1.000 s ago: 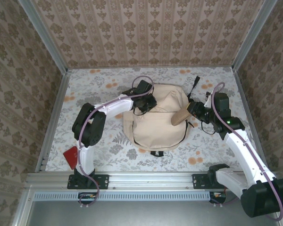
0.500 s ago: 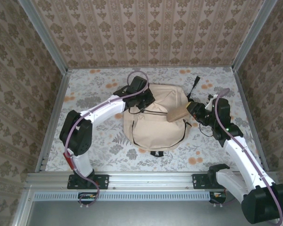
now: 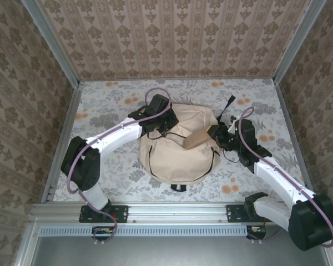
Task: Pack the student bag
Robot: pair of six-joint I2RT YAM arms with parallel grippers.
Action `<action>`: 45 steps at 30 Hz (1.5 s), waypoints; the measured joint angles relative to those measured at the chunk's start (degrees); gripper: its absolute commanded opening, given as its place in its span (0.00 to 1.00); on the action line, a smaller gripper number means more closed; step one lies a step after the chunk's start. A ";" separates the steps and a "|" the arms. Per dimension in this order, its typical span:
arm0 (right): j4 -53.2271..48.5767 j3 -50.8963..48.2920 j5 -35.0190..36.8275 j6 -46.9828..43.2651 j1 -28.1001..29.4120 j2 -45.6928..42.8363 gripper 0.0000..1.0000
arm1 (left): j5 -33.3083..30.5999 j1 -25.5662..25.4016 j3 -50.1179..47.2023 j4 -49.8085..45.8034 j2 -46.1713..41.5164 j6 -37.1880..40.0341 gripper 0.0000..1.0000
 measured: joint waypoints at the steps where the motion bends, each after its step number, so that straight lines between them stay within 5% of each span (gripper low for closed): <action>1: 0.83 -0.07 0.28 0.42 0.31 0.59 0.20 | 0.13 0.20 0.57 -0.15 0.48 0.02 0.00; 16: 11.54 -2.58 6.86 4.55 5.79 3.87 0.15 | 4.46 2.49 4.90 -0.96 4.39 1.57 0.00; 28: 23.15 -6.54 30.34 15.39 18.67 8.85 0.20 | 5.38 3.58 4.90 -0.96 4.42 1.53 0.00; 38: 26.62 -5.68 28.94 16.00 22.10 14.27 0.49 | 6.73 6.10 3.39 0.15 4.92 1.53 0.00; 45: 7.80 0.42 20.15 8.46 21.46 11.69 0.77 | 8.61 7.37 2.56 0.59 4.92 1.90 0.00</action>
